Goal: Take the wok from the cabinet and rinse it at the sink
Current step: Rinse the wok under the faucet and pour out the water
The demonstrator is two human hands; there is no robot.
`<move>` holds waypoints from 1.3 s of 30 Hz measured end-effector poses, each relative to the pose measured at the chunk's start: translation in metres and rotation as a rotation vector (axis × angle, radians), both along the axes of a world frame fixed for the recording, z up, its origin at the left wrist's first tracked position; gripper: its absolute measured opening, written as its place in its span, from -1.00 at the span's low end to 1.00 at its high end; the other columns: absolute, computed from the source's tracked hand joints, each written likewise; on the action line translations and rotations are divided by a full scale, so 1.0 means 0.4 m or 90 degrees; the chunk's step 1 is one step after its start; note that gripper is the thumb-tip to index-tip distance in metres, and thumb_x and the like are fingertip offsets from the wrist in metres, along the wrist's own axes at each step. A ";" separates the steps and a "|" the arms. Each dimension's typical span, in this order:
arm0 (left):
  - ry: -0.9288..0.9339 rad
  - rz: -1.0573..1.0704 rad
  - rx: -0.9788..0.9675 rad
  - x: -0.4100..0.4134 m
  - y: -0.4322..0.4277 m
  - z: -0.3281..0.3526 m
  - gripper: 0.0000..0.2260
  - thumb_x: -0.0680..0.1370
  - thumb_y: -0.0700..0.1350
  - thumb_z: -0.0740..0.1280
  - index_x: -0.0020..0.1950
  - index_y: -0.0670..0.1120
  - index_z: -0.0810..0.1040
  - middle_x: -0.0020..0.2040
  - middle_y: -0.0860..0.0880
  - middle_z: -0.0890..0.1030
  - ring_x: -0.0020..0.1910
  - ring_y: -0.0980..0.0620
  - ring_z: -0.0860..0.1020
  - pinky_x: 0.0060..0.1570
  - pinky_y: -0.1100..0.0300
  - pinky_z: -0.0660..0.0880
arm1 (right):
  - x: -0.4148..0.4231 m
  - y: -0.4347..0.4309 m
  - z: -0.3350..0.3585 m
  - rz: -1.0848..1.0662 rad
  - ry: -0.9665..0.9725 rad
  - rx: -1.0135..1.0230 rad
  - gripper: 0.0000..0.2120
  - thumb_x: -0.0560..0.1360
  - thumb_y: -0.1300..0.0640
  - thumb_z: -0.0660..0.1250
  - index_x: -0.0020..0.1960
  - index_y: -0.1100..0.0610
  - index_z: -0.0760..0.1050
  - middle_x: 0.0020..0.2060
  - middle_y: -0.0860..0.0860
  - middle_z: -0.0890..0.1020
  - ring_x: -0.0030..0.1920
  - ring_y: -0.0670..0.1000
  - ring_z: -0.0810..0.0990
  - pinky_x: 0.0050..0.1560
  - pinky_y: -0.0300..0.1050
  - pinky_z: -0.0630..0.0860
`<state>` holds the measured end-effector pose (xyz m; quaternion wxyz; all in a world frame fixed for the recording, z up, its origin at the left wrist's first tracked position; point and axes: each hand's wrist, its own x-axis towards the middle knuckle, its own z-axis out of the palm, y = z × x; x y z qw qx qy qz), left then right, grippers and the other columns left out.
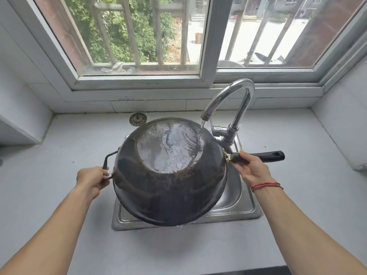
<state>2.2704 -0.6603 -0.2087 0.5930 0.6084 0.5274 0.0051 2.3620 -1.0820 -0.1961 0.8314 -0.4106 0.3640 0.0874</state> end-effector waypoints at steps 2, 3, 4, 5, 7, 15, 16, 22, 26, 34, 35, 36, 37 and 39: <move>-0.005 0.006 -0.005 -0.016 -0.002 0.001 -0.75 0.54 -0.47 0.19 -0.22 -0.19 0.49 -0.24 -0.08 0.49 -0.34 0.05 0.40 -0.62 0.37 0.39 | -0.016 -0.008 0.001 -0.003 0.005 0.005 -0.80 0.46 0.44 0.38 0.03 0.31 0.44 -0.32 0.22 0.67 -0.24 0.15 0.72 -0.34 0.05 0.63; -0.008 0.013 -0.008 -0.024 -0.004 0.003 -0.76 0.54 -0.47 0.19 -0.22 -0.20 0.49 -0.23 -0.08 0.50 -0.33 0.04 0.41 -0.65 0.38 0.38 | -0.025 -0.012 0.003 -0.006 0.007 0.006 -0.78 0.46 0.44 0.38 0.05 0.30 0.44 -0.31 0.22 0.67 -0.25 0.15 0.72 -0.35 0.05 0.63; -0.010 0.019 -0.010 -0.031 -0.006 0.006 -0.76 0.54 -0.47 0.19 -0.23 -0.21 0.48 -0.23 -0.09 0.50 -0.34 0.03 0.40 -0.65 0.39 0.37 | -0.034 -0.015 0.004 -0.012 0.010 0.005 -0.77 0.45 0.44 0.38 0.07 0.30 0.43 -0.29 0.22 0.67 -0.25 0.15 0.72 -0.35 0.06 0.63; -0.012 0.022 -0.013 -0.039 -0.009 0.007 -0.77 0.55 -0.47 0.18 -0.23 -0.22 0.48 -0.23 -0.11 0.50 -0.35 0.02 0.39 -0.65 0.39 0.38 | -0.042 -0.018 0.005 -0.018 0.013 0.002 -0.76 0.46 0.44 0.38 0.08 0.30 0.43 -0.25 0.23 0.66 -0.26 0.15 0.72 -0.36 0.07 0.62; -0.016 0.024 -0.022 -0.053 -0.016 0.010 -0.78 0.55 -0.46 0.18 -0.22 -0.24 0.48 -0.24 -0.13 0.48 -0.38 0.01 0.36 -0.65 0.38 0.38 | -0.058 -0.025 0.008 -0.018 0.020 -0.002 -0.77 0.47 0.43 0.37 0.08 0.29 0.43 -0.16 0.24 0.63 -0.24 0.16 0.72 -0.38 0.08 0.62; -0.023 0.015 -0.014 -0.092 -0.039 0.031 -0.82 0.53 -0.45 0.21 -0.20 -0.25 0.50 -0.24 -0.14 0.49 -0.39 -0.01 0.38 -0.64 0.35 0.41 | -0.109 -0.061 0.029 -0.017 0.034 -0.022 -0.79 0.45 0.44 0.37 0.04 0.28 0.44 -0.09 0.25 0.62 -0.18 0.16 0.72 -0.36 0.07 0.63; -0.024 0.012 -0.014 -0.094 -0.042 0.035 -0.82 0.53 -0.45 0.21 -0.20 -0.25 0.50 -0.24 -0.14 0.49 -0.39 -0.01 0.38 -0.64 0.35 0.41 | -0.113 -0.065 0.033 -0.021 0.035 -0.026 -0.76 0.45 0.44 0.37 0.06 0.28 0.44 -0.08 0.25 0.63 -0.15 0.18 0.71 -0.36 0.07 0.63; -0.032 0.002 -0.027 -0.101 -0.062 0.057 -0.84 0.53 -0.43 0.17 -0.18 -0.28 0.48 -0.31 -0.14 0.45 -0.46 0.01 0.34 -0.64 0.36 0.36 | -0.131 -0.080 0.055 -0.025 0.034 -0.040 -0.79 0.45 0.43 0.38 0.03 0.29 0.43 -0.07 0.26 0.62 -0.04 0.19 0.66 -0.34 0.13 0.65; -0.039 -0.002 -0.038 -0.102 -0.062 0.066 -0.84 0.53 -0.37 0.13 -0.12 -0.27 0.49 -0.36 -0.12 0.44 -0.51 0.01 0.36 -0.64 0.32 0.32 | -0.133 -0.091 0.048 -0.026 0.033 -0.063 -0.71 0.46 0.41 0.38 0.15 0.30 0.42 -0.04 0.27 0.62 -0.03 0.19 0.66 -0.37 0.05 0.64; -0.037 -0.012 -0.062 -0.110 -0.077 0.069 -0.82 0.53 -0.27 0.16 -0.26 -0.16 0.43 -0.36 -0.11 0.43 -0.43 -0.05 0.43 -0.42 0.14 0.35 | -0.137 -0.098 0.029 -0.030 0.062 -0.098 -0.74 0.45 0.39 0.40 0.10 0.31 0.44 0.03 0.30 0.63 0.02 0.23 0.66 -0.34 0.08 0.64; -0.037 -0.014 -0.066 -0.110 -0.079 0.070 -0.83 0.53 -0.26 0.16 -0.25 -0.16 0.43 -0.35 -0.11 0.43 -0.42 -0.05 0.45 -0.41 0.13 0.37 | -0.139 -0.098 0.028 -0.029 0.065 -0.100 -0.75 0.45 0.39 0.40 0.09 0.31 0.44 0.02 0.29 0.63 0.02 0.23 0.66 -0.34 0.08 0.64; -0.038 -0.014 -0.071 -0.109 -0.082 0.071 -0.83 0.53 -0.25 0.16 -0.24 -0.16 0.44 -0.35 -0.11 0.43 -0.42 -0.06 0.46 -0.41 0.12 0.38 | -0.140 -0.098 0.028 -0.028 0.068 -0.104 -0.77 0.45 0.38 0.40 0.06 0.31 0.44 0.01 0.28 0.63 0.02 0.22 0.66 -0.35 0.07 0.64; -0.038 -0.014 -0.078 -0.108 -0.086 0.074 -0.83 0.54 -0.23 0.16 -0.24 -0.16 0.43 -0.35 -0.11 0.42 -0.41 -0.07 0.47 -0.39 0.11 0.40 | -0.140 -0.097 0.028 -0.025 0.071 -0.108 -0.80 0.45 0.38 0.40 0.03 0.31 0.44 -0.01 0.28 0.63 0.02 0.22 0.66 -0.37 0.06 0.64; -0.043 -0.005 -0.096 -0.106 -0.097 0.079 -0.82 0.54 -0.21 0.14 -0.25 -0.16 0.40 -0.34 -0.12 0.41 -0.38 -0.10 0.49 -0.35 0.08 0.43 | -0.140 -0.096 0.030 -0.022 0.075 -0.115 -0.84 0.46 0.38 0.39 -0.02 0.31 0.44 -0.04 0.27 0.63 0.01 0.21 0.65 -0.38 0.07 0.64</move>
